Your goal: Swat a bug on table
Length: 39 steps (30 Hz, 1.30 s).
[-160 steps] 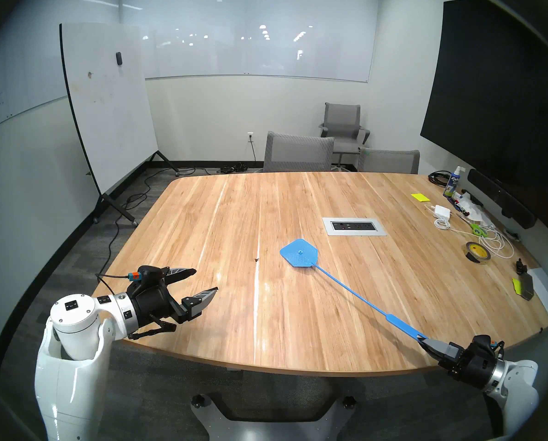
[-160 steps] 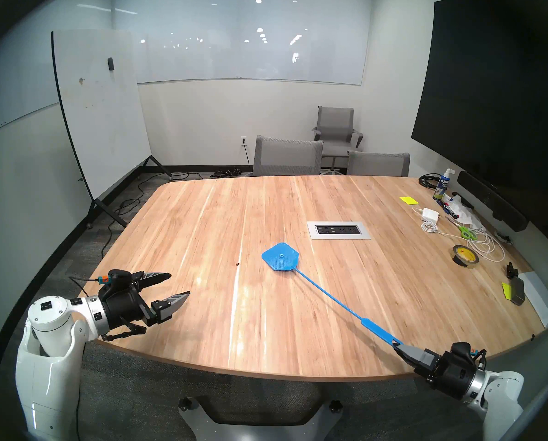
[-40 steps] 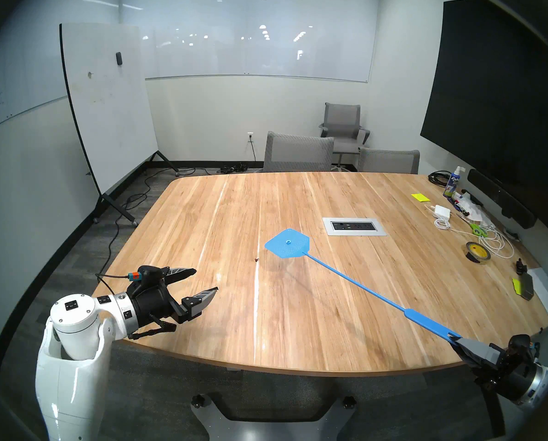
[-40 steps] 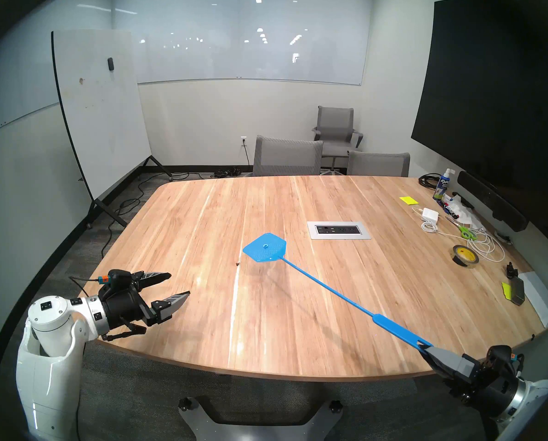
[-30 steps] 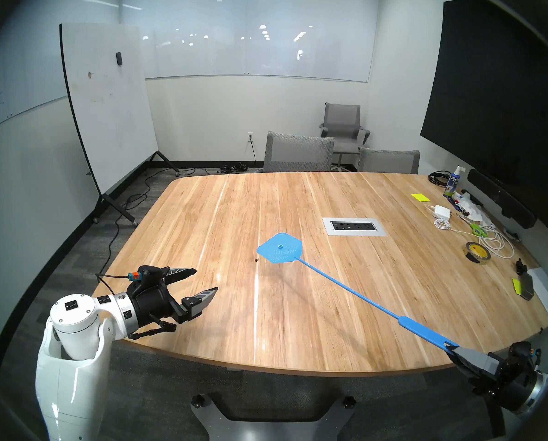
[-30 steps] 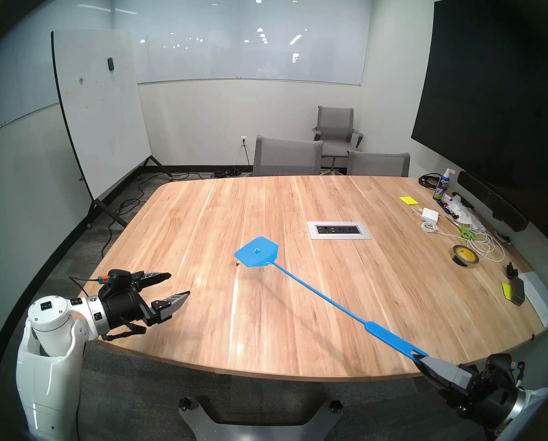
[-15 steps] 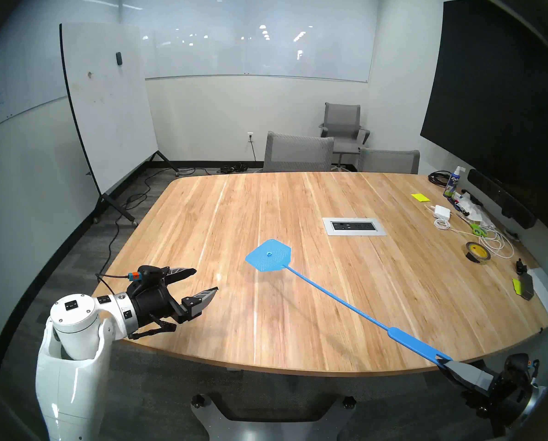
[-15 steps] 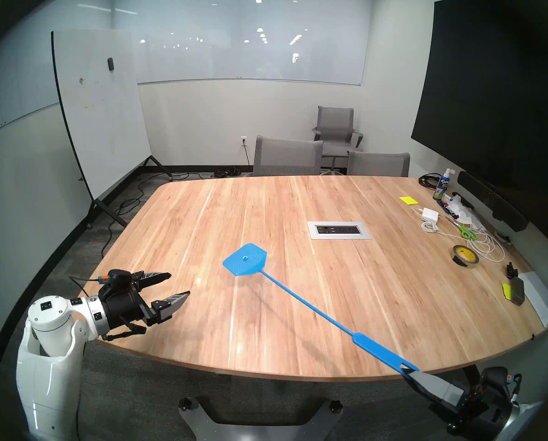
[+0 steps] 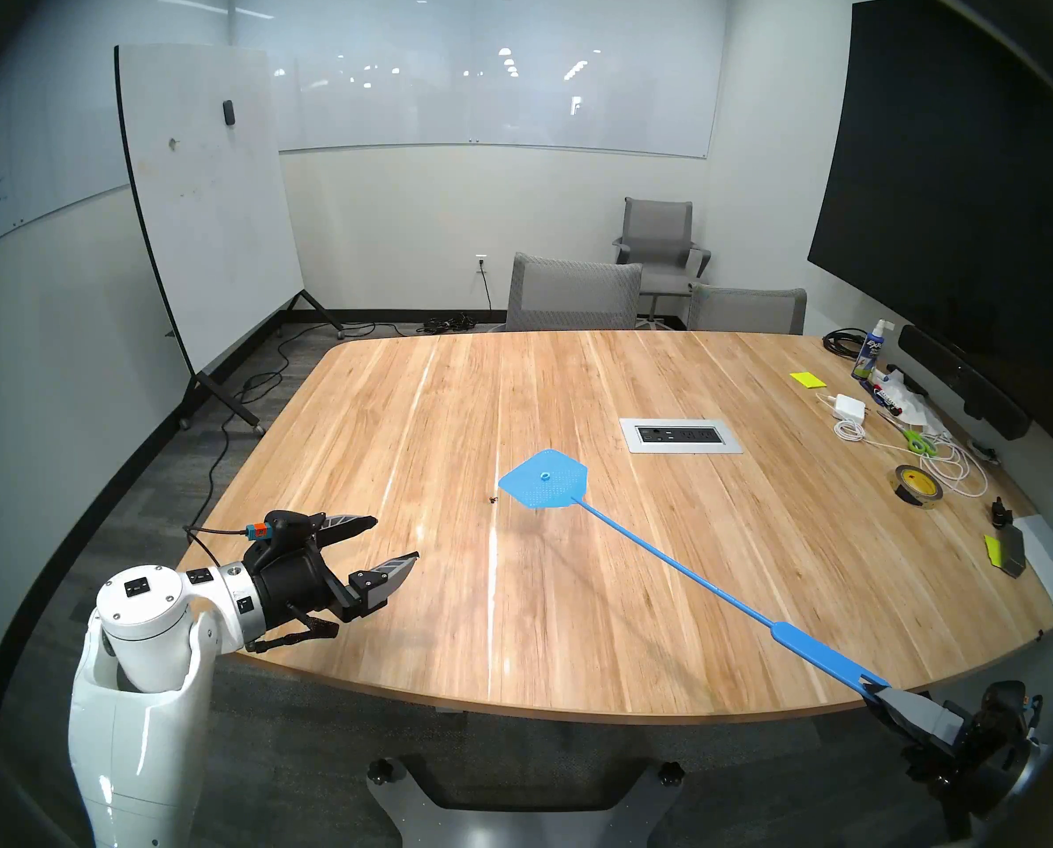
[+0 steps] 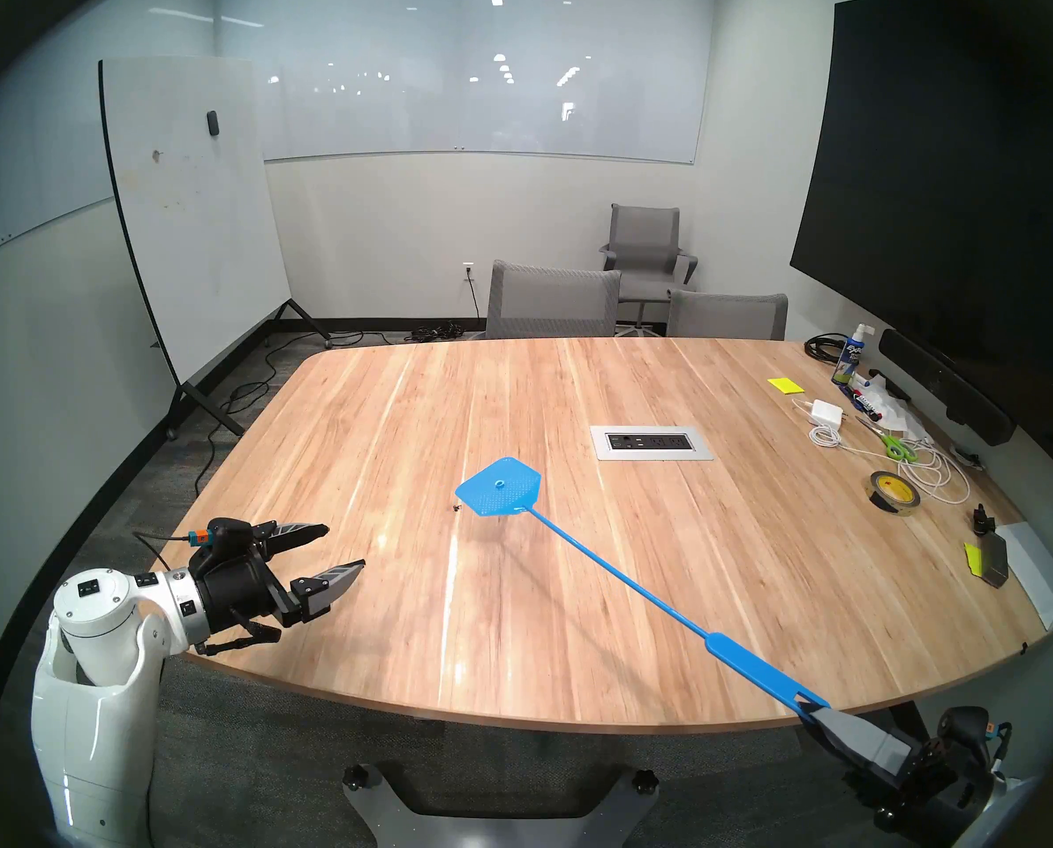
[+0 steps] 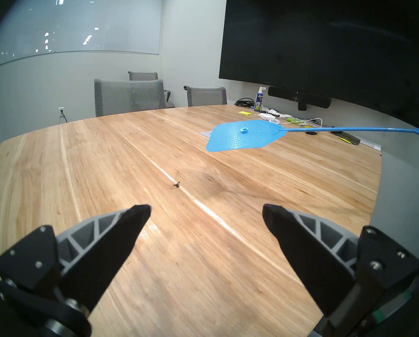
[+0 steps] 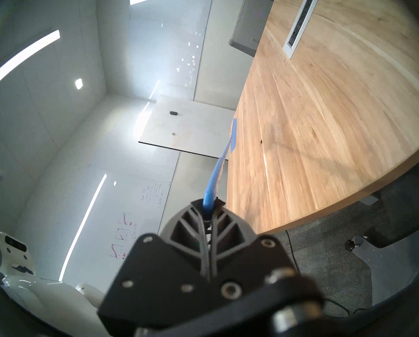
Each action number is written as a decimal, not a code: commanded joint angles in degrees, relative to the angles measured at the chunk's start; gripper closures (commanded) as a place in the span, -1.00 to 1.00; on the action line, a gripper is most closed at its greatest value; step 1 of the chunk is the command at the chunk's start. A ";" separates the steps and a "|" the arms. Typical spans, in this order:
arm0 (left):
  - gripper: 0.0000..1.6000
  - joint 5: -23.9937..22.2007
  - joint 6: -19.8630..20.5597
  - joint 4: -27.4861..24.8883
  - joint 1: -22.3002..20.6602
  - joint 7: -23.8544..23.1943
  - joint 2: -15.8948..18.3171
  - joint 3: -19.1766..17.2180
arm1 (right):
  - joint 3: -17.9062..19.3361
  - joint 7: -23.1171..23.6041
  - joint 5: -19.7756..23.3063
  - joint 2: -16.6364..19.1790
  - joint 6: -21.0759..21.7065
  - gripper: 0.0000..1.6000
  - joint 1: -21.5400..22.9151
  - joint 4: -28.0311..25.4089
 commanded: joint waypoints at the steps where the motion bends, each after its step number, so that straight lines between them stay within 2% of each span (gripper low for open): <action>1: -1.00 -0.04 0.08 -0.81 -0.07 -0.10 0.04 0.06 | -0.89 5.32 3.71 1.05 0.26 1.00 1.98 -0.12; 8: -1.00 0.01 0.06 -0.79 -0.10 -0.15 -0.01 0.04 | -0.23 6.51 6.76 0.46 0.68 1.00 3.01 -0.60; 17: -1.00 0.08 0.06 -0.78 -0.13 -0.22 -0.07 0.01 | 1.56 5.47 11.84 -1.02 3.20 1.00 4.43 -1.46; 18: -1.00 0.09 0.06 -0.78 -0.13 -0.23 -0.08 0.01 | 1.82 3.90 12.85 -1.42 3.79 1.00 4.61 -1.68; 22: -1.00 0.11 0.06 -0.77 -0.14 -0.26 -0.11 -0.01 | 2.77 2.97 15.37 -1.97 5.75 1.00 5.48 -1.34; 27: -1.00 0.15 0.06 -0.77 -0.15 -0.29 -0.14 -0.02 | 3.71 1.04 18.12 -2.78 5.75 1.00 6.47 -1.37; 33: -1.00 0.20 0.08 -0.79 -0.16 -0.33 -0.18 -0.04 | 3.68 0.09 19.82 -3.03 5.75 1.00 6.25 -1.70; 37: -1.00 0.23 0.10 -0.80 -0.16 -0.35 -0.20 -0.06 | 2.83 0.86 18.96 -2.68 5.75 1.00 4.66 -2.25; 38: -1.00 0.24 0.10 -0.81 -0.16 -0.36 -0.21 -0.06 | 2.51 -0.62 19.21 -3.07 5.75 1.00 4.60 -2.66; 39: -1.00 0.24 0.10 -0.81 -0.16 -0.37 -0.22 -0.06 | 2.06 0.40 18.22 -2.79 5.75 1.00 4.04 -2.61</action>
